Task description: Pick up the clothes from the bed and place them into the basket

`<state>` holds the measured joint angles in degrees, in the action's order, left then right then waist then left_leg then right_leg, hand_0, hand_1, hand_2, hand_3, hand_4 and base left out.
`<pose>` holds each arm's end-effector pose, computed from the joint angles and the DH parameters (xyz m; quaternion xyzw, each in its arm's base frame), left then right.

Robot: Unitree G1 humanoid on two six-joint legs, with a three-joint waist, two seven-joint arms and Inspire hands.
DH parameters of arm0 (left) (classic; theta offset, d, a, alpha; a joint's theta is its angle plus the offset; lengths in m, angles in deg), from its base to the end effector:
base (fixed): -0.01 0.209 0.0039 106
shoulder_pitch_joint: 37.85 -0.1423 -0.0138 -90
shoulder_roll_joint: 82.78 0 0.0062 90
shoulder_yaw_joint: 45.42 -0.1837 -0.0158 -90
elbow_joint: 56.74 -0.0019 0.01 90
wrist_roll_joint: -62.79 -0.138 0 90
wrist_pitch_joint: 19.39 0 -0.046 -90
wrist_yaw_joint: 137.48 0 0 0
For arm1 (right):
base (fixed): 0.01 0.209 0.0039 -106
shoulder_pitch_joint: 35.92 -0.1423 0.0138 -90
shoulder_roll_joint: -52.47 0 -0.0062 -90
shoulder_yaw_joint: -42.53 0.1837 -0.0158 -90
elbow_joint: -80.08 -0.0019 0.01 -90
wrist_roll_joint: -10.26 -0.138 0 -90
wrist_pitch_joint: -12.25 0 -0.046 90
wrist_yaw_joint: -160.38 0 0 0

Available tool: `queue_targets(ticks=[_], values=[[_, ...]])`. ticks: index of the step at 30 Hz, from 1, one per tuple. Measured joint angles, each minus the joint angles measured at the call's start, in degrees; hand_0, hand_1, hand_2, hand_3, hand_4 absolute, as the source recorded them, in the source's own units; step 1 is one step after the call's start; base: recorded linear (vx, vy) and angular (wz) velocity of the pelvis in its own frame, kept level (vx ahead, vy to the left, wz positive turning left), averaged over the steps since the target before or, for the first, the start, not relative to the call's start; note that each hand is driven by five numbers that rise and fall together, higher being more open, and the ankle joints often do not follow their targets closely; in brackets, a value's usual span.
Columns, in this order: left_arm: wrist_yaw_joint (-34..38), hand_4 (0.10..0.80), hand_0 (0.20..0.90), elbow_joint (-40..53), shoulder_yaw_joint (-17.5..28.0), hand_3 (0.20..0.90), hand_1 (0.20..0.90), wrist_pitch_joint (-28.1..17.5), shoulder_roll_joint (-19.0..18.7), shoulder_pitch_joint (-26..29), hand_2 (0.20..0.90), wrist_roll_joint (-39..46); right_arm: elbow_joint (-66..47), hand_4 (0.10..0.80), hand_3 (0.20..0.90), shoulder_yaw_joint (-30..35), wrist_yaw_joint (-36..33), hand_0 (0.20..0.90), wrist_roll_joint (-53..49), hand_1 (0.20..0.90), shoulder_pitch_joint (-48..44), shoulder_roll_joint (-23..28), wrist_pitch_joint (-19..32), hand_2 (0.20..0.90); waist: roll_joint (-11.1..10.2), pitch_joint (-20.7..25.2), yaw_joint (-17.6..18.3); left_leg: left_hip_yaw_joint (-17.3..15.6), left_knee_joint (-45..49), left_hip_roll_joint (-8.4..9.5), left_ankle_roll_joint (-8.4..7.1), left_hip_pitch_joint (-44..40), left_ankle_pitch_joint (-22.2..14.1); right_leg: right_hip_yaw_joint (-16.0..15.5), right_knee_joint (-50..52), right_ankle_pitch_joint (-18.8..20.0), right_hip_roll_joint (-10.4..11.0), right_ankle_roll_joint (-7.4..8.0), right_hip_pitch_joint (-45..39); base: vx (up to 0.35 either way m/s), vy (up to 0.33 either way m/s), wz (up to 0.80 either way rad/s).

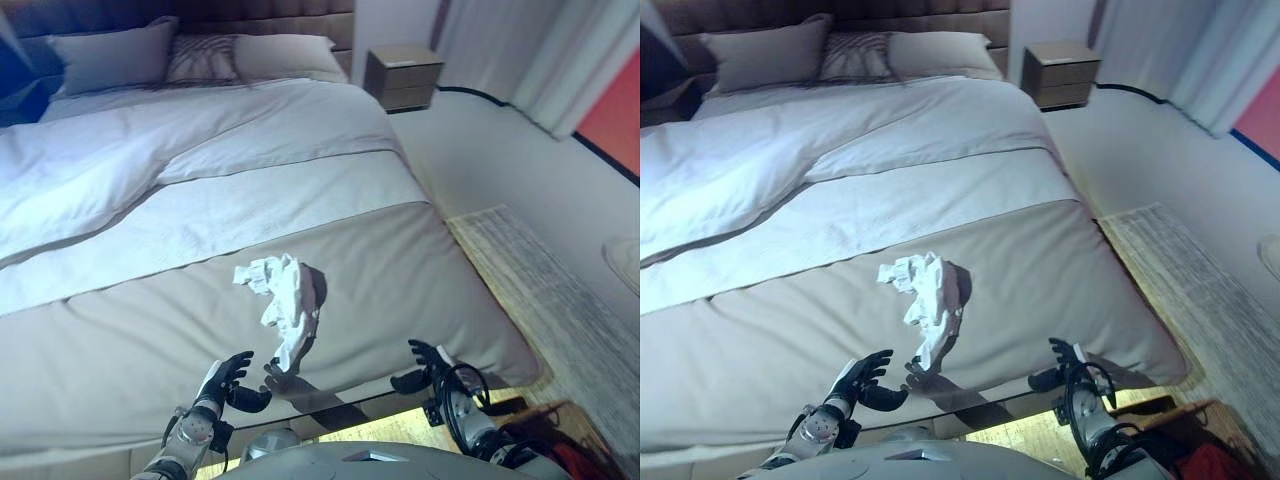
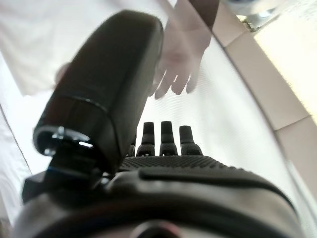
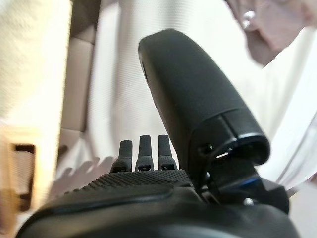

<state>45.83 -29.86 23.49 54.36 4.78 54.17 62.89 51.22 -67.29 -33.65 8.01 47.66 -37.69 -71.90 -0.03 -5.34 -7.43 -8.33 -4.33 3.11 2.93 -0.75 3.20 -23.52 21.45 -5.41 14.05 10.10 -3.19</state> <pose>0.1112 0.2219 -0.0977 0.2308 0.3903 -0.0776 0.8879 0.1383 -0.2071 -0.0937 -0.2453 0.3982 -0.0278 0.8834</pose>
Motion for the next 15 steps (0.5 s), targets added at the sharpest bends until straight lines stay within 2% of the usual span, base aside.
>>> queue_targets(ticks=[3, 4, 6, 7, 8, 9, 12, 13, 15], values=[[0.19, 0.800, 0.900, -0.26, -0.52, 0.900, 0.900, 0.93, -1.30, -0.27, 0.900, -0.20, 0.06, 0.800, 0.900, 0.02, -0.55, 0.900, 0.05, 0.900, -0.88, 0.18, 0.29, 0.900, -1.42, -0.92, -0.29, 2.35, -0.40, 0.06, 0.01, 0.65, 0.01, 4.73, -13.93, 0.40, -2.78, -0.15, -0.02, 0.141, -0.245, 0.79], [0.37, 0.800, 0.900, -0.83, -0.51, 0.900, 0.900, 1.79, -1.75, -0.56, 0.900, -0.19, 0.05, 0.800, 0.900, 0.02, -0.56, 0.900, 0.10, 0.900, -1.43, 0.21, 0.47, 0.900, -1.81, -1.15, -0.19, 3.68, -0.98, 0.04, 0.04, 0.75, 0.06, 6.18, -19.75, 0.86, -3.50, -0.67, 0.05, 0.138, -0.249, 0.61], [0.67, 0.800, 0.900, -0.79, -0.52, 0.900, 0.900, 2.10, -2.81, -0.60, 0.900, -0.19, 0.06, 0.800, 0.900, 0.01, -0.63, 0.900, 0.04, 0.900, -1.81, 0.26, 0.45, 0.900, -2.59, -1.56, 0.23, 6.65, -0.92, 0.13, -0.19, 1.72, 0.38, 9.44, -23.34, 1.00, -4.54, -0.85, -0.01, 0.124, -0.231, 0.92], [1.06, 0.800, 0.900, -0.61, -0.48, 0.900, 0.900, 2.10, -4.03, -0.29, 0.900, -0.14, 0.08, 0.800, 0.900, 0.02, -0.67, 0.900, -0.10, 0.900, -1.92, 0.31, 0.33, 0.900, -3.96, -1.56, 0.55, 7.87, -0.98, 0.13, -0.19, 3.02, 0.38, 10.32, -24.43, 0.95, -5.26, -0.98, -0.34, 0.136, -0.259, 1.22], [1.36, 0.800, 0.900, -0.35, -0.39, 0.900, 0.900, 2.11, -4.75, -0.30, 0.900, -0.12, 0.12, 0.800, 0.900, 0.12, -0.68, 0.900, -0.16, 0.900, -2.37, 0.53, 0.16, 0.900, -4.75, -1.79, 0.18, 8.37, -0.98, -0.01, -0.17, 3.76, 0.40, 10.16, -25.57, 1.73, -5.91, -2.28, -0.76, 0.139, -0.239, 1.08], [1.57, 0.800, 0.900, 0.24, -0.28, 0.900, 0.900, 2.21, -5.14, -0.36, 0.900, -0.10, 0.38, 0.800, 0.900, 0.33, -0.80, 0.900, -0.59, 0.900, -2.95, 0.95, 0.10, 0.900, -5.04, -1.97, -0.35, 8.95, -0.98, -0.39, -0.18, 4.27, 0.42, 10.00, -26.83, 3.01, -6.61, -2.92, -1.22, 0.126, -0.157, 0.70], [1.51, 0.800, 0.900, 1.60, 0.18, 0.900, 0.900, 2.20, -4.81, -2.48, 0.900, -0.15, 0.48, 0.800, 0.900, 1.15, -2.23, 0.900, -1.11, 0.900, -4.48, 2.33, 0.08, 0.900, -5.02, -2.69, -1.75, 8.42, -0.97, -1.80, -0.20, 4.12, 0.42, 8.14, -26.76, 5.41, -7.93, -4.13, -2.54, 0.063, -0.078, 0.61], [1.51, 0.800, 0.900, 1.94, 0.42, 0.900, 0.900, 2.20, -4.56, -2.99, 0.900, -0.09, 0.36, 0.800, 0.900, 1.11, -2.23, 0.900, -0.98, 0.900, -5.47, 3.15, -0.30, 0.900, -4.86, -3.14, -2.34, 7.51, -0.30, -2.80, -0.29, 4.44, 0.35, 6.84, -26.74, 5.43, -8.58, -4.22, -3.12, 0.006, -0.066, 0.60], [1.20, 0.800, 0.900, 3.12, 0.80, 0.900, 0.900, 2.13, -4.34, -3.01, 0.900, -0.03, 0.20, 0.800, 0.900, 1.11, -2.74, 0.900, -0.91, 0.900, -8.32, 4.89, -1.16, 0.900, -4.74, -5.04, -2.74, 3.15, 3.42, -5.30, -2.53, 6.69, -1.14, 4.06, -26.69, 5.96, -9.44, -5.48, -3.76, 0.017, -0.034, 0.64]])
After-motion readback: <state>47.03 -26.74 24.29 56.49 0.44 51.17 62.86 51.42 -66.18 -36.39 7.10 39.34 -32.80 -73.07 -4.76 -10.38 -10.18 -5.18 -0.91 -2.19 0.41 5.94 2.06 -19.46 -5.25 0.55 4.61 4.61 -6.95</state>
